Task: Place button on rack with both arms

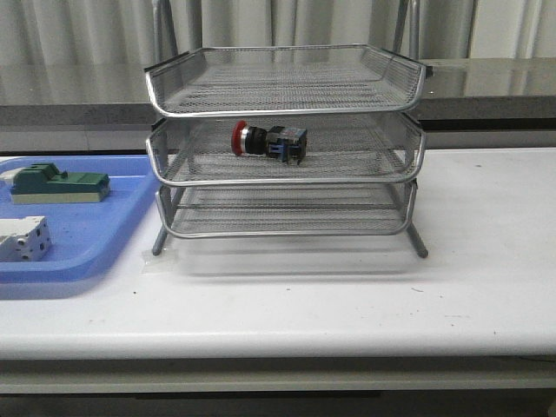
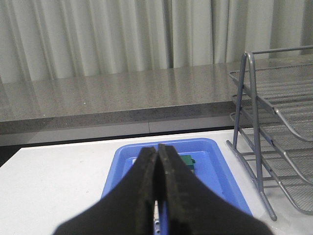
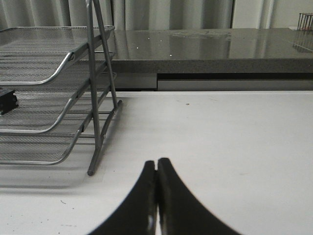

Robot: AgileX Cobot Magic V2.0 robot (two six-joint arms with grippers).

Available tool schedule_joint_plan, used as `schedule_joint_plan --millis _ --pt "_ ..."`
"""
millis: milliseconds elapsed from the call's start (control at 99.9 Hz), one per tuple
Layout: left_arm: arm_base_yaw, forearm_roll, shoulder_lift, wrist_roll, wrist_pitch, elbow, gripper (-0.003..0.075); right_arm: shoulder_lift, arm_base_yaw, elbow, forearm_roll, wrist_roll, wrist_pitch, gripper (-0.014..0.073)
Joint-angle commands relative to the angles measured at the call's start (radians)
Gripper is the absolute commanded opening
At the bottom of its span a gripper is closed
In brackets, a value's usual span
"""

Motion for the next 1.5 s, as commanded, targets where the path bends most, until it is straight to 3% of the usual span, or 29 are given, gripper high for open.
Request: schedule_joint_plan --millis 0,1171,1302,1492 --pt "0.001 -0.015 0.012 -0.008 -0.074 -0.026 -0.0020 -0.017 -0.006 0.002 -0.016 0.000 -0.085 -0.0061" --pt "0.001 -0.015 0.012 -0.010 -0.083 -0.026 -0.0020 -0.017 -0.006 0.002 -0.016 0.000 -0.085 -0.0061" --pt "0.001 0.043 0.012 -0.069 -0.079 -0.026 -0.0020 -0.017 -0.006 0.002 -0.016 0.000 -0.085 -0.0061" --pt "0.001 0.368 0.012 -0.423 -0.058 -0.021 -0.0020 -0.017 -0.006 0.002 -0.016 0.000 -0.085 -0.0061"
